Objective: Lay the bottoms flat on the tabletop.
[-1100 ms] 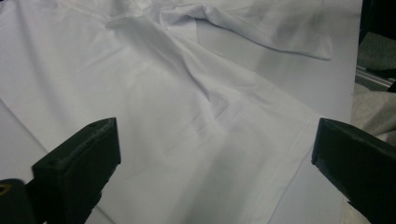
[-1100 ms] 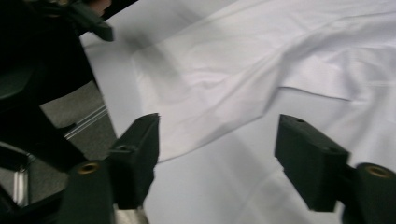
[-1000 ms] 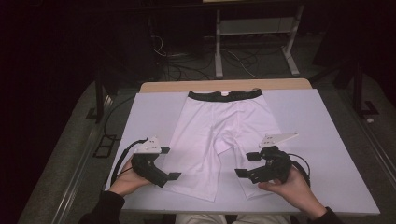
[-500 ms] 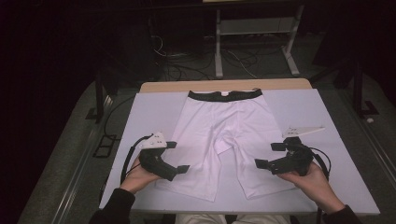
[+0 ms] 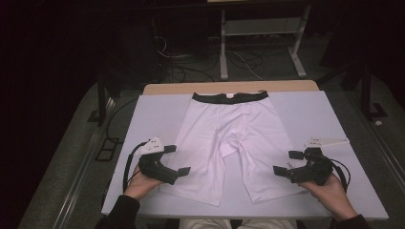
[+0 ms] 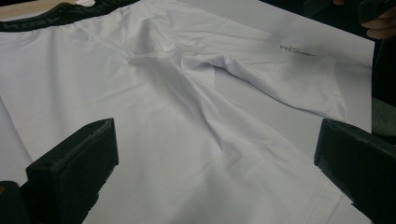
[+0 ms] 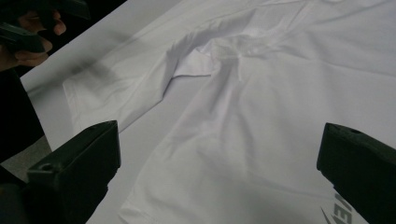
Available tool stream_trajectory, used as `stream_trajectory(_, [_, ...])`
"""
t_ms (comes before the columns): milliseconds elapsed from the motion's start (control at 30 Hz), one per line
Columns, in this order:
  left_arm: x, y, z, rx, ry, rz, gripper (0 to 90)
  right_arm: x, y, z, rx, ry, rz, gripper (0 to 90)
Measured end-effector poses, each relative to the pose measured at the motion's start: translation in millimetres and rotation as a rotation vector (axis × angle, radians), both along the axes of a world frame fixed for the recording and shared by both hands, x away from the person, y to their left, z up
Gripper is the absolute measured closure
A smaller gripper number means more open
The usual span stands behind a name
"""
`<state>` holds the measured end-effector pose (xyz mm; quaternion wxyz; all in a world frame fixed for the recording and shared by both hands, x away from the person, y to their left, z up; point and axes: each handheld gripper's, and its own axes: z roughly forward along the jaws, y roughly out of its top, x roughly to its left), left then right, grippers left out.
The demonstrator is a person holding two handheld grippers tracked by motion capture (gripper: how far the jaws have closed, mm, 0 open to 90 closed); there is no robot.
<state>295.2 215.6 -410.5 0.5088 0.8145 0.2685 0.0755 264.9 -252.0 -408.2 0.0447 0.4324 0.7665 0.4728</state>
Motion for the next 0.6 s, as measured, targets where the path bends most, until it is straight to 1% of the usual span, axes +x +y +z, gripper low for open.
stream_trajectory(67, [-1.6, 1.9, -1.5, -0.008, 0.000, 0.004, 0.1, -1.2, -2.2, -3.1, 0.007, 0.002, -0.004, 0.0])
stream_trajectory(167, [-2.9, 4.2, -5.2, -0.017, 0.002, 0.010, 0.1, -3.1, -4.9, -4.5, -0.005, -0.017, -0.012, 0.0])
stream_trajectory(233, [-3.0, 5.9, -7.9, -0.008, -0.001, 0.017, 0.1, -4.6, -7.7, -4.3, -0.003, -0.036, -0.017, 0.0])
stream_trajectory(367, [-2.0, 10.9, -9.0, -0.017, -0.005, 0.037, 0.1, -7.2, -12.8, -6.2, 0.002, -0.054, -0.019, 0.0])
stream_trajectory(433, [-1.8, 14.6, -9.4, -0.022, -0.005, 0.053, 0.2, -7.9, -15.3, -9.7, -0.007, -0.055, -0.024, 0.0])
stream_trajectory(500, [-2.0, 18.1, -9.9, -0.023, -0.006, 0.065, 0.1, -8.3, -17.1, -11.8, -0.011, -0.044, -0.024, 0.0])
stream_trajectory(600, [-3.2, 23.9, -10.5, -0.029, -0.011, 0.082, 0.2, -9.6, -19.9, -13.8, -0.023, -0.056, -0.035, 0.0])
